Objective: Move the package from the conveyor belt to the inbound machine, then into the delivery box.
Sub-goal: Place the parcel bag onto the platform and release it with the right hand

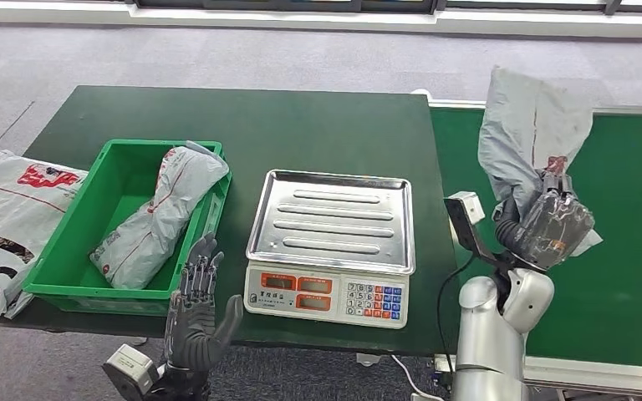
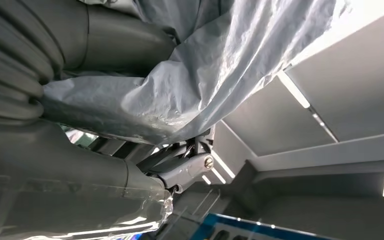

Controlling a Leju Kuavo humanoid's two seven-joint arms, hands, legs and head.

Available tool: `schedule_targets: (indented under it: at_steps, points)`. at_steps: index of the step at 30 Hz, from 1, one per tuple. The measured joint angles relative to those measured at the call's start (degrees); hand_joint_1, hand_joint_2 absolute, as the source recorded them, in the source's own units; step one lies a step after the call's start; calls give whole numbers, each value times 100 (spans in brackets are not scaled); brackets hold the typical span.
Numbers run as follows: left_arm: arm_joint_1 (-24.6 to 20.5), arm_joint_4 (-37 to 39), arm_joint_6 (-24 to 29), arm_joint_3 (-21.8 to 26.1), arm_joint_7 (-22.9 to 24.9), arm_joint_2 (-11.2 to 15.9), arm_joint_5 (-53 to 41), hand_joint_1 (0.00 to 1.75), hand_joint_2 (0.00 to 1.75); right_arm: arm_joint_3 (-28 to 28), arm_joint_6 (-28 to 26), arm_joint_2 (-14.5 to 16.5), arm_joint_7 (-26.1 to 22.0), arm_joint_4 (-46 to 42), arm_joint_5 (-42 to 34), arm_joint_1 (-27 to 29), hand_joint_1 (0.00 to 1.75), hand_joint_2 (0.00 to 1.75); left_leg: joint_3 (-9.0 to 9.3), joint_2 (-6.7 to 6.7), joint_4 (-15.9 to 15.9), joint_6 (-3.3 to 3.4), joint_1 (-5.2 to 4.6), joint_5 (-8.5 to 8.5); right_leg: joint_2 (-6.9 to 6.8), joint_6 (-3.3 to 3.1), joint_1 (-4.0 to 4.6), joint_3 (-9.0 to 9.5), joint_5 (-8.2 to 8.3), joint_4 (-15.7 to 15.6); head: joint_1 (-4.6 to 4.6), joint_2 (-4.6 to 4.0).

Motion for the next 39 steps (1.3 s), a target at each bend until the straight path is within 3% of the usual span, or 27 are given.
schedule_targets:
  at_steps: [7,11,21,27,28,31,32,39]
  points:
    - [-123,120,-50,-42,1,10,-3,0,175,1950,4,20,543,962,-116,68,175,175,3,14,-1,-8,0,2,13,-3,9,-9,1,1,-1,0]
    - [-127,138,-50,-95,1,23,-7,0,175,2629,6,17,595,1391,-200,52,175,175,-3,2,-1,-9,1,2,4,-6,12,-10,-2,1,0,0]
    - [-129,165,-51,-141,0,44,-4,0,175,2999,6,15,602,1748,-265,35,175,175,-5,2,0,-7,0,1,5,-6,5,-12,-3,1,1,0]
    - [-176,250,-72,-176,0,51,1,0,175,3012,4,3,273,2075,-714,31,175,175,-4,3,0,-8,0,1,6,-6,8,-12,-2,1,-1,0]
    - [-183,264,-71,-178,0,52,1,0,175,3025,4,3,235,2151,-762,28,164,175,-4,3,0,-8,0,1,6,-6,9,-12,-2,1,0,0]
    - [-196,286,-67,-179,0,54,4,0,175,3095,3,2,202,2369,-834,0,33,175,-3,4,0,-8,0,1,6,-6,11,-11,-2,1,0,0]
    - [-203,292,-66,-179,0,55,5,0,175,3115,10,2,200,2458,-863,-17,0,175,-4,4,0,-8,0,1,6,-6,11,-11,-2,1,0,0]
    - [-246,303,-61,-179,0,59,9,0,175,3232,611,10,-100,3181,-1369,-247,0,175,-2,4,0,-8,1,1,7,-6,11,-9,-2,1,-1,0]
